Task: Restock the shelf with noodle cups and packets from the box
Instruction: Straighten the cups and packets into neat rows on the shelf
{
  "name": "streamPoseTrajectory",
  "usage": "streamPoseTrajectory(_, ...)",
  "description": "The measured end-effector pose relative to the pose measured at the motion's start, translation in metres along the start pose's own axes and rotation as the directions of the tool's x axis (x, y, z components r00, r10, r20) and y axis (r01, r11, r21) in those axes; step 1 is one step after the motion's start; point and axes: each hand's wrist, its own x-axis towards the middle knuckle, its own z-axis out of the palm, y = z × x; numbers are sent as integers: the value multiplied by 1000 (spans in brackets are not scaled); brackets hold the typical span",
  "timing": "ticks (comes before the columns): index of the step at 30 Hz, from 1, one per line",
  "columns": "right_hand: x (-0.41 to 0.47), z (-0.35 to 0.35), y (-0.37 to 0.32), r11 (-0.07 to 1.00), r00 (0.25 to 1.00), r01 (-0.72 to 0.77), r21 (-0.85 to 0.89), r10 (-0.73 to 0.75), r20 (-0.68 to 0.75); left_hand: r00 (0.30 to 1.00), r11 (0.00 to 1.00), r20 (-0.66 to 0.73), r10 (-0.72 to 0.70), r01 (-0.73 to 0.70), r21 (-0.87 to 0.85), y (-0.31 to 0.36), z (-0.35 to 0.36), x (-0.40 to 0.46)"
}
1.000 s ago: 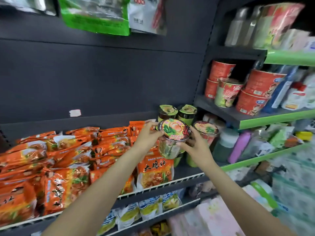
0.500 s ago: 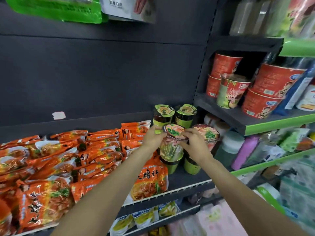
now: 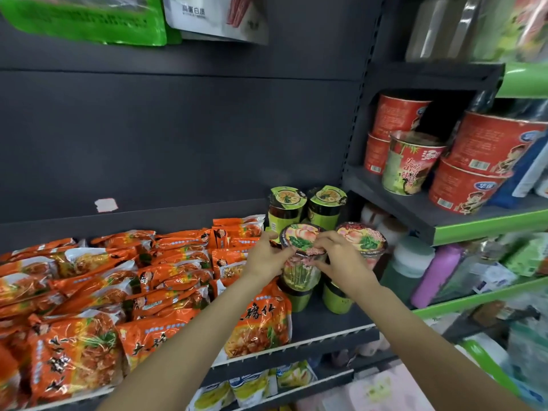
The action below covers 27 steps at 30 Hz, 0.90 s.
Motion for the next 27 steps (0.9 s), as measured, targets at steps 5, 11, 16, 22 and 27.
streamPoseTrajectory(5, -9, -12, 17, 995, 995, 99, -9, -99, 15, 992, 994, -77, -102, 99, -49, 9, 13, -6)
streamPoseTrajectory(11, -15, -33, 54, 997, 997, 74, 35, -74, -12, 975, 993, -198, -102, 113, 44, 17, 31, -10)
streamPoseTrajectory(16, -11, -46, 75, 983, 998, 57, 174, -51, -41, 959, 940, -268, 92, 5, 342, 33, 38, -13)
streamPoseTrajectory(22, 21, -63, 84, 978, 994, 58, 198, -38, -100, 939, 786, -95, 329, -217, 579, 65, 24, 1)
streamPoseTrajectory(27, 68, -65, 78, 990, 998, 34, 139, -25, -62, 930, 673, 45, 364, -296, 678, 79, 12, 47)
